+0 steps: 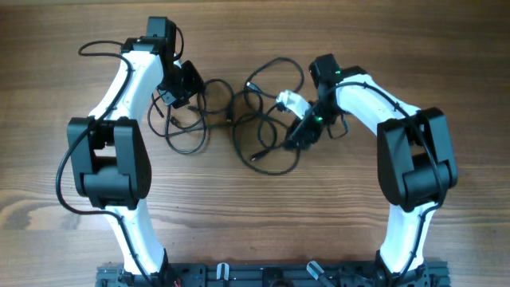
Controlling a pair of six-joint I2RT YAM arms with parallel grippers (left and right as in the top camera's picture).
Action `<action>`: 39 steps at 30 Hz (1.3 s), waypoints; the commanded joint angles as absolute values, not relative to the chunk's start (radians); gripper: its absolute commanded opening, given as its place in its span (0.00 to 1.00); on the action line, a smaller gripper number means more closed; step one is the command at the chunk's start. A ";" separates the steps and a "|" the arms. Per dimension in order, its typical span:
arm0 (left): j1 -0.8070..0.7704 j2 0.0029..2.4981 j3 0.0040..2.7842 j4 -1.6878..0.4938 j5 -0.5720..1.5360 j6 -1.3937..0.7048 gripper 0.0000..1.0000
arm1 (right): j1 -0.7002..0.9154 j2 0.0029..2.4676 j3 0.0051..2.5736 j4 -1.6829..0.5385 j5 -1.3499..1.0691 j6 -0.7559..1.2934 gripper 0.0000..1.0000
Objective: Untangle cables
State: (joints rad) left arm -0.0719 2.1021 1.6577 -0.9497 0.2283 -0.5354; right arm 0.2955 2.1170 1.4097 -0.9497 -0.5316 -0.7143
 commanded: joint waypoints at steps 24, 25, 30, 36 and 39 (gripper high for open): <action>-0.069 2.110 1.653 -0.951 0.207 -0.527 0.48 | 0.410 2.115 1.473 -0.588 -0.060 -0.608 1.00; -0.069 2.109 1.653 -0.951 0.207 -0.527 0.49 | 0.409 2.120 1.473 -0.584 -0.106 -0.634 1.00; -0.069 2.110 1.653 -0.950 0.207 -0.527 0.49 | 0.408 2.151 1.471 -0.556 -0.139 -0.682 1.00; -0.069 2.110 1.653 -0.950 0.207 -0.527 0.49 | 0.408 2.199 1.471 -0.498 -0.179 -0.740 1.00; -0.069 2.109 1.653 -0.950 0.207 -0.527 0.49 | 0.408 2.202 1.471 -0.503 -0.185 -0.728 1.00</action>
State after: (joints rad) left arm -0.0719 2.1021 1.6577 -0.9497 0.2283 -0.5354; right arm 0.4088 2.1483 1.4765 -0.4969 -0.1493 -0.6987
